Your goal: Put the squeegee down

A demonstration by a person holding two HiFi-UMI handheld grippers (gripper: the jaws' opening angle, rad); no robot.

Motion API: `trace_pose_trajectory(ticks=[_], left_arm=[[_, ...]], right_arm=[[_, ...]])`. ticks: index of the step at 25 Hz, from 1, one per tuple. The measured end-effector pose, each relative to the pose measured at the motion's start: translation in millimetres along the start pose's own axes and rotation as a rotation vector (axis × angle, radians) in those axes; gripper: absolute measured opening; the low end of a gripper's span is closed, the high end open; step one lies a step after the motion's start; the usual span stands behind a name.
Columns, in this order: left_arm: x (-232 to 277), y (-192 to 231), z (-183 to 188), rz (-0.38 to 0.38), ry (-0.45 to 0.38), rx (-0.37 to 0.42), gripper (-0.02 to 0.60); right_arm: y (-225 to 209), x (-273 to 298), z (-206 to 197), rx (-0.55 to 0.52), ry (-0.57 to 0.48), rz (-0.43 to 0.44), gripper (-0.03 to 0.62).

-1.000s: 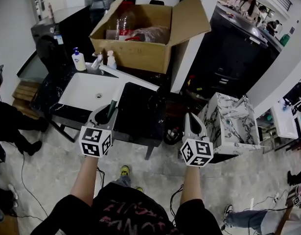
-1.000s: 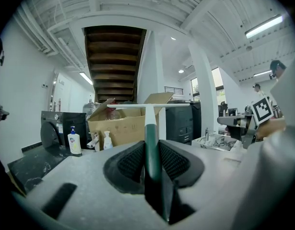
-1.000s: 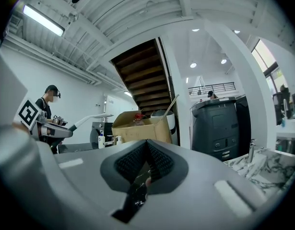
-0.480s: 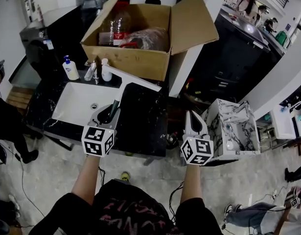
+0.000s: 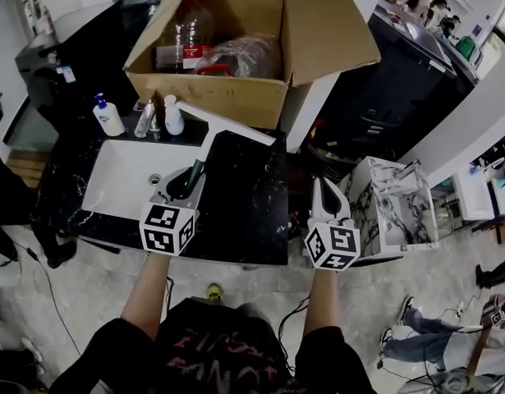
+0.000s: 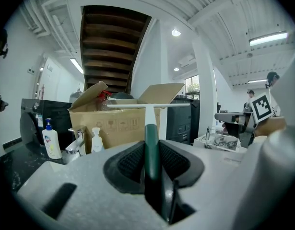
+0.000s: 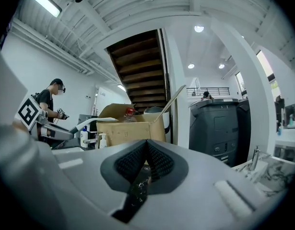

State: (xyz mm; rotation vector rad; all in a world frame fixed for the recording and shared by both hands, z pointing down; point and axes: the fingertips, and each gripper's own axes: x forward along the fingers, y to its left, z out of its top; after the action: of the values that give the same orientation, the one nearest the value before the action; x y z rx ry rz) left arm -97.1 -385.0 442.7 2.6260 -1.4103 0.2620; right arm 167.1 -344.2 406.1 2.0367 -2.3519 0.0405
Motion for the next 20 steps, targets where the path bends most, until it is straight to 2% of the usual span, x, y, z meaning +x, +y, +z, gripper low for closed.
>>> trace_pose_trajectory(ticks=[7, 20], left_arm=[[11.8, 3.7, -12.2, 0.005, 0.049, -0.014, 0.101], [45.3, -5.4, -42.1, 0.072, 0.149, -0.01, 0.101]], right_arm=[[0.1, 9.3, -10.2, 0.013, 0.022, 0.01, 0.011], [-27.0, 31.8, -38.3, 0.063, 0.041, 0.076, 0.011]])
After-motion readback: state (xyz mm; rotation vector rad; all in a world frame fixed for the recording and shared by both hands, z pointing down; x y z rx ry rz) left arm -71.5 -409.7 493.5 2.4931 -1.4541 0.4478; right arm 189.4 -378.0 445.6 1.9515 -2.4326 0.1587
